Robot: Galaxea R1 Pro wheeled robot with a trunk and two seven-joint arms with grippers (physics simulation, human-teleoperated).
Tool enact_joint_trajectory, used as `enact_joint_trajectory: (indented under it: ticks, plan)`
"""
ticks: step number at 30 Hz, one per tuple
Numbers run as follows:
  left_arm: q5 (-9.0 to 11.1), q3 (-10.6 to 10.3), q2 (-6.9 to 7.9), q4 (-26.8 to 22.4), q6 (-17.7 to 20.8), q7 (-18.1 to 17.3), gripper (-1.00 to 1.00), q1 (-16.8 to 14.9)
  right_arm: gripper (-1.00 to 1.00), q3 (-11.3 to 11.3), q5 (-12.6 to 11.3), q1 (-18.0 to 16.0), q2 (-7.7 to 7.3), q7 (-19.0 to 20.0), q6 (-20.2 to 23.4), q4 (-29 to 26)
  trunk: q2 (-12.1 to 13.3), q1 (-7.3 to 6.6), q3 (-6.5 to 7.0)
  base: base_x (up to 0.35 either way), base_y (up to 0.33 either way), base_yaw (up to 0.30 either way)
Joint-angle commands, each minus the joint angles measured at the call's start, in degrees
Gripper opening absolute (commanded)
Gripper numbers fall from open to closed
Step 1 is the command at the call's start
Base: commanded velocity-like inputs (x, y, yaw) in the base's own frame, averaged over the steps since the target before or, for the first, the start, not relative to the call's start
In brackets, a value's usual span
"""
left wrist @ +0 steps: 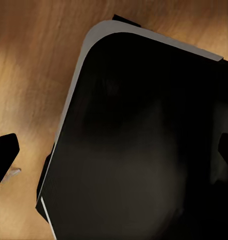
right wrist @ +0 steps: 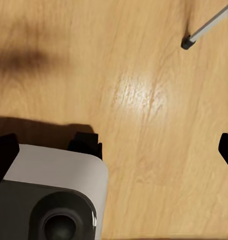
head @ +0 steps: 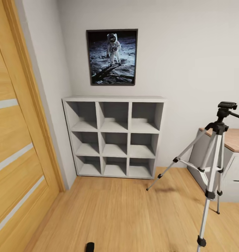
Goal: Attach the digital camera to the camera tripod in the bedroom.
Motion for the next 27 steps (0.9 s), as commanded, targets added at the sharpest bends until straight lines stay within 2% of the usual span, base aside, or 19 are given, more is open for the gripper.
enact_joint_trajectory:
  ticks: [1, 27]
  plan:
    - [0.23, 0.01, -0.02, -0.11, -0.06, 0.02, 1.00, 0.04, 1.00, 0.08, 0.49, -0.08, -0.01, 0.09, -0.01, 0.12, -0.03, 0.00, -0.03, 0.000, 0.000, -0.249]
    - [0.00, 0.01, -0.25, -0.14, -0.81, 0.01, 1.00, 0.04, 1.00, 0.08, 0.56, -0.08, -0.18, 0.13, 0.18, 0.06, -0.03, 0.00, 0.35, 0.000, 0.000, -0.249]
